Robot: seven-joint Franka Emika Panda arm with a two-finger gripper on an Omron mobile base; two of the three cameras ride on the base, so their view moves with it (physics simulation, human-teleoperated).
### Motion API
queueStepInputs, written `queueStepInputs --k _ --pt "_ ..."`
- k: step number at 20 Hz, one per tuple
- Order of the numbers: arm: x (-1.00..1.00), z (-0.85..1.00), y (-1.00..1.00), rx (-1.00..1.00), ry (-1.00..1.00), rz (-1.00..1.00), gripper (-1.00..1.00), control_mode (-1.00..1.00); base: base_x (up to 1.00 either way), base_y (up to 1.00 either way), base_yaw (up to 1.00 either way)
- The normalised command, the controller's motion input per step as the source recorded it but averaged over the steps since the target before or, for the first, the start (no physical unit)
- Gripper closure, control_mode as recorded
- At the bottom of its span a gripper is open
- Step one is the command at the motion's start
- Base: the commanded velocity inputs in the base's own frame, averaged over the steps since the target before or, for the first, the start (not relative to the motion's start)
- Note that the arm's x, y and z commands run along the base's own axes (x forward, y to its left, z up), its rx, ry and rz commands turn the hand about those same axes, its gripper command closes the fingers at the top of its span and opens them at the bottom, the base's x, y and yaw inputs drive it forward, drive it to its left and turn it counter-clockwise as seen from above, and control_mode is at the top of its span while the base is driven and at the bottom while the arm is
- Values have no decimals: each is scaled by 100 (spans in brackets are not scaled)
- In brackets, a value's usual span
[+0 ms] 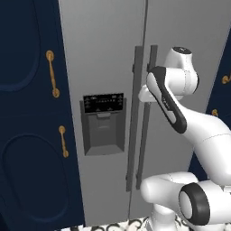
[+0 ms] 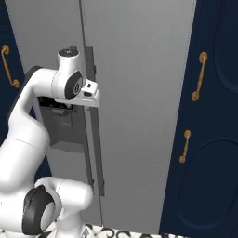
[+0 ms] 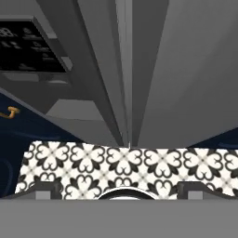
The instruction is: Take the strawberry from the fridge and place it on top of the pancake, located on the dining counter.
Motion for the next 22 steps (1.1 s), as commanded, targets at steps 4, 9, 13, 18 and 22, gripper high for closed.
queueStepInputs --k 4,9,13,18,22 --pt "0 0 0 0 0 0 -100 100 -4 6 -4" --pt "0 0 0 0 0 0 -100 100 -33 2 -2" --pt "0 0 0 0 0 0 -100 100 -51 7 -1" --pt "0 0 0 0 0 0 -100 100 -49 3 -1" --pt "0 0 0 0 0 0 -100 100 -48 1 0"
